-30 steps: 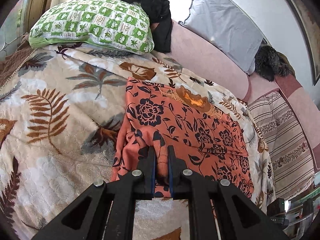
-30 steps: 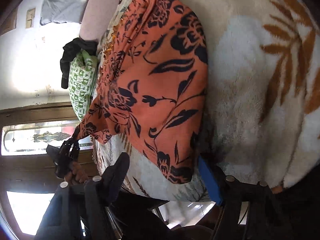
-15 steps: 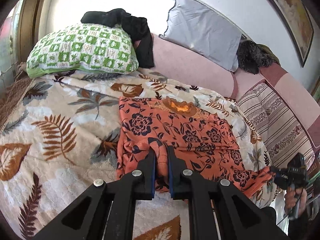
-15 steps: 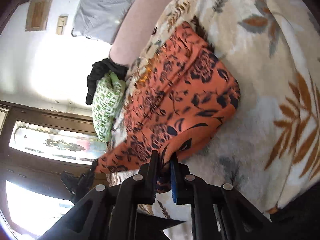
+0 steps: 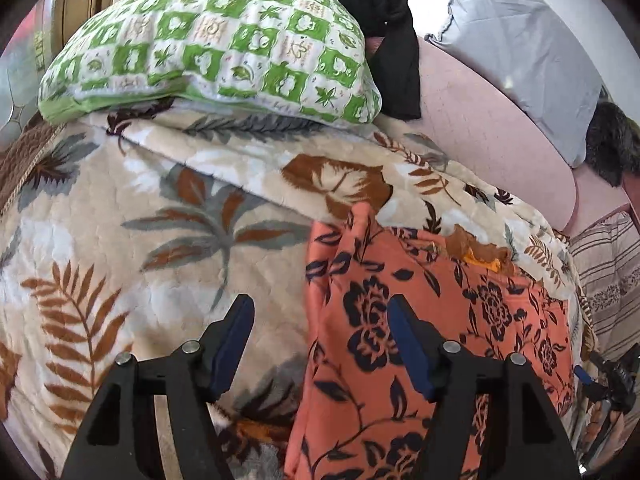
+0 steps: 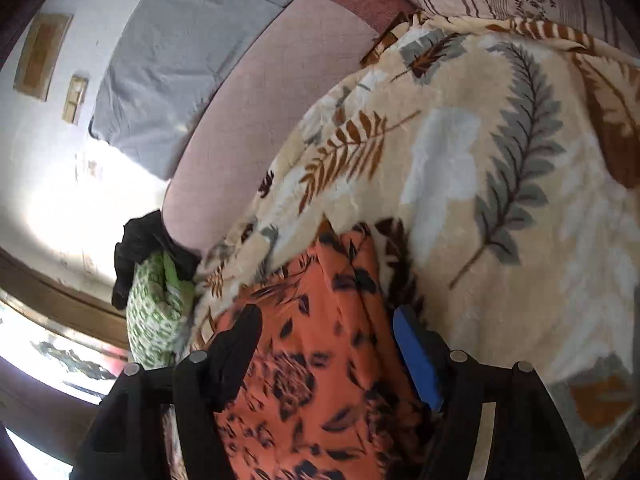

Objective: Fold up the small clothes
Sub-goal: 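Release the hem with both tools and regrasp the new folded edge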

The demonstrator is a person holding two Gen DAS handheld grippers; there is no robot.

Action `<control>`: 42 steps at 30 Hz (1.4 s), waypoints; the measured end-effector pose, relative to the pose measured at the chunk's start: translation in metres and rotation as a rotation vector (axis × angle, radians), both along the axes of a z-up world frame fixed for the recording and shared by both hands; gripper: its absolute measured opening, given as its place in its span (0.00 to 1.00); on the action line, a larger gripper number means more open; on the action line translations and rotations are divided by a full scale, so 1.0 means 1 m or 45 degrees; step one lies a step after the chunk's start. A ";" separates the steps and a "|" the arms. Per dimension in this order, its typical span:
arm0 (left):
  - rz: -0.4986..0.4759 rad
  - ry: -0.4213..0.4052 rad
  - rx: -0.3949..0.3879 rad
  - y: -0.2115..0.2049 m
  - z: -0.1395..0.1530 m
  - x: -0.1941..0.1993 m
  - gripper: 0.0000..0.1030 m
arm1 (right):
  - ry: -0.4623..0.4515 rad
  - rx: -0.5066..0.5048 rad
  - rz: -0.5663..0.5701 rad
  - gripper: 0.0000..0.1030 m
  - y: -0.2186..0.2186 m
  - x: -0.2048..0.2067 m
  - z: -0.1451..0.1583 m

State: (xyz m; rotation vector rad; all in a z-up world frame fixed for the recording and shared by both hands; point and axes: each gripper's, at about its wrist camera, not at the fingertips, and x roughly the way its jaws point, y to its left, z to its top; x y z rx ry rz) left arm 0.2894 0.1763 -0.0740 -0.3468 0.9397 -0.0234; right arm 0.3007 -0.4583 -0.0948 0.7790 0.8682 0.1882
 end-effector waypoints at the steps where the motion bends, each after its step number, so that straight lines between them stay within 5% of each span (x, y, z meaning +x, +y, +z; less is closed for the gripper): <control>1: -0.035 0.000 0.015 0.001 -0.003 -0.012 0.68 | 0.018 -0.055 0.054 0.69 0.005 -0.006 -0.006; 7: -0.231 0.171 0.034 -0.025 -0.041 -0.037 0.78 | 0.009 -0.256 0.322 0.69 0.037 0.006 -0.004; 9: -0.230 0.186 0.106 -0.038 -0.054 -0.034 0.78 | 0.116 -0.352 0.374 0.70 0.048 0.024 -0.022; 10: -0.229 0.174 0.163 -0.046 -0.053 -0.034 0.75 | 0.128 -0.407 0.386 0.67 0.055 0.029 -0.025; 11: -0.243 0.187 0.202 -0.053 -0.051 -0.032 0.46 | 0.165 -0.456 0.399 0.63 0.063 0.034 -0.023; 12: -0.281 0.200 0.151 -0.057 -0.047 -0.028 0.17 | 0.193 -0.439 0.411 0.34 0.067 0.036 -0.020; 13: -0.252 0.224 0.125 -0.057 -0.042 -0.026 0.17 | 0.224 -0.428 0.423 0.17 0.070 0.037 -0.014; 18: -0.210 0.012 0.083 -0.059 0.031 -0.063 0.16 | 0.130 -0.414 0.362 0.05 0.065 0.014 0.046; 23: -0.244 -0.072 0.061 -0.069 0.067 -0.156 0.18 | 0.016 -0.422 0.372 0.05 0.050 -0.057 0.100; 26: -0.231 0.036 0.025 -0.064 0.024 -0.179 0.24 | 0.020 -0.450 0.372 0.09 0.044 -0.090 0.082; 29: -0.170 0.282 0.005 -0.048 -0.047 -0.179 0.31 | 0.117 -0.333 0.355 0.11 0.027 -0.089 0.024; 31: -0.141 0.196 -0.109 -0.037 -0.048 -0.188 0.34 | 0.191 -0.242 0.365 0.13 0.024 -0.086 -0.008; 33: -0.129 0.222 -0.115 -0.035 -0.040 -0.188 0.46 | 0.251 -0.201 0.411 0.13 0.029 -0.082 -0.024; 38: -0.109 0.051 -0.022 -0.022 0.001 -0.187 0.62 | 0.121 -0.187 0.422 0.13 0.017 -0.079 0.006; 41: -0.131 0.018 -0.040 -0.013 0.011 -0.163 0.64 | 0.078 -0.161 0.398 0.33 0.003 -0.072 0.017; 42: -0.130 0.026 -0.047 -0.010 0.010 -0.150 0.64 | 0.083 -0.154 0.384 0.55 0.000 -0.066 0.018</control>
